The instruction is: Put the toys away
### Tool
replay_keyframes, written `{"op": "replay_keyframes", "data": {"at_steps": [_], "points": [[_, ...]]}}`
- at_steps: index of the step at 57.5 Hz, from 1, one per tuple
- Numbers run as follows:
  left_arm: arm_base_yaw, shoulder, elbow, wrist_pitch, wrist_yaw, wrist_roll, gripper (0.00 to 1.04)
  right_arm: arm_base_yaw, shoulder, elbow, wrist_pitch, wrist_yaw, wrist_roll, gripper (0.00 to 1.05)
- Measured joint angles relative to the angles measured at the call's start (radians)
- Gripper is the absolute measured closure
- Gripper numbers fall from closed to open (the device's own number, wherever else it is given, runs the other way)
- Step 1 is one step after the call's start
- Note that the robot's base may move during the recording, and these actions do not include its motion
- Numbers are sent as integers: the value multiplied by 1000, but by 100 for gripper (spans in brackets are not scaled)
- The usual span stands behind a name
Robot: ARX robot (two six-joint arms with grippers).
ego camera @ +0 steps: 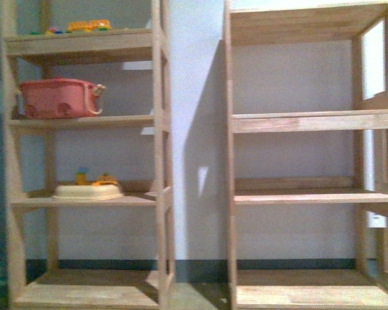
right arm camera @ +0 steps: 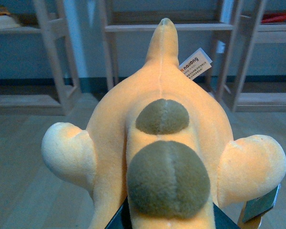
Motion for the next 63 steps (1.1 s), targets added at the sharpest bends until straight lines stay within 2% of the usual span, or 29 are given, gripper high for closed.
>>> {"op": "replay_keyframes", "data": {"at_steps": [63], "points": [[0,0,0,0,-1,0,6,-1,0,0,0,-4,0,98]]}}
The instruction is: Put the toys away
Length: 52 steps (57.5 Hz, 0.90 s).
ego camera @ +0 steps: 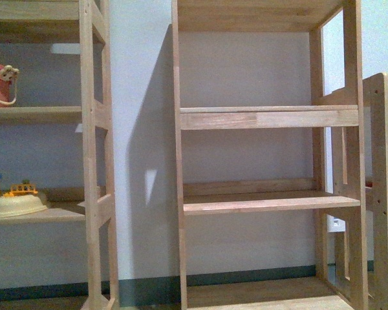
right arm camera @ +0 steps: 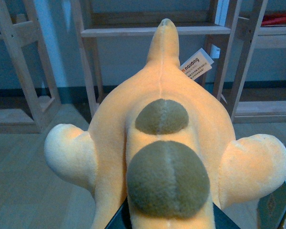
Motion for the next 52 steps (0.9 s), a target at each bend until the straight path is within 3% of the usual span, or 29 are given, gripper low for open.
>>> {"op": "replay_keyframes", "data": {"at_steps": [52], "points": [[0,0,0,0,1,0,6,0,0,0,0,0,0,98]]}}
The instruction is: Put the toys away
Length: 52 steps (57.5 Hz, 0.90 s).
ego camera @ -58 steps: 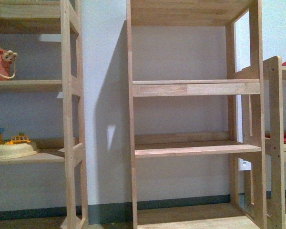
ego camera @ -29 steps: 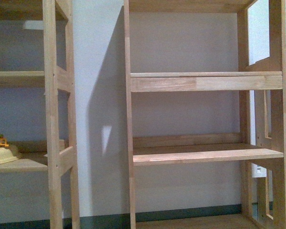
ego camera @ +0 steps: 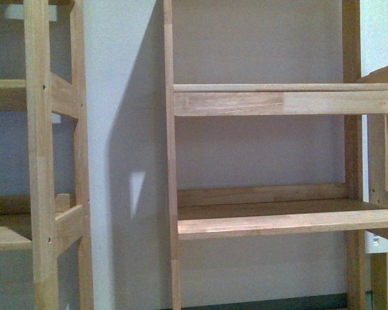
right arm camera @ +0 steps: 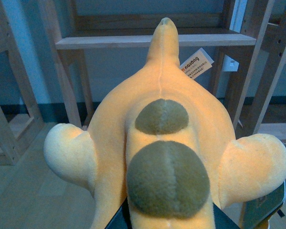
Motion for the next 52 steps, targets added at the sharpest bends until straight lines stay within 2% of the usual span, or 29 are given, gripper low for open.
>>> {"op": "replay_keyframes", "data": {"at_steps": [52], "points": [[0,0,0,0,-1,0,6,0,0,0,0,0,0,98]]}}
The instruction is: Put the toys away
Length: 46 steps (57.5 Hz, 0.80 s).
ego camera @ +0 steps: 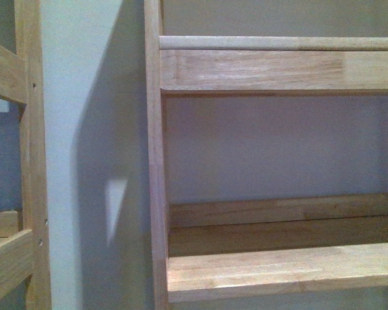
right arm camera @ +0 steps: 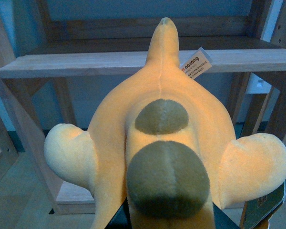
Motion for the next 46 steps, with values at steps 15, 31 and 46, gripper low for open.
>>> {"op": "replay_keyframes", "data": {"at_steps": [15,31,46], "points": [[0,0,0,0,0,0,6,0,0,0,0,0,0,98],[0,0,0,0,0,0,6,77,46,4,-43,254,108,98],[0,0,0,0,0,0,6,213,130,97,49,453,34,98]]}}
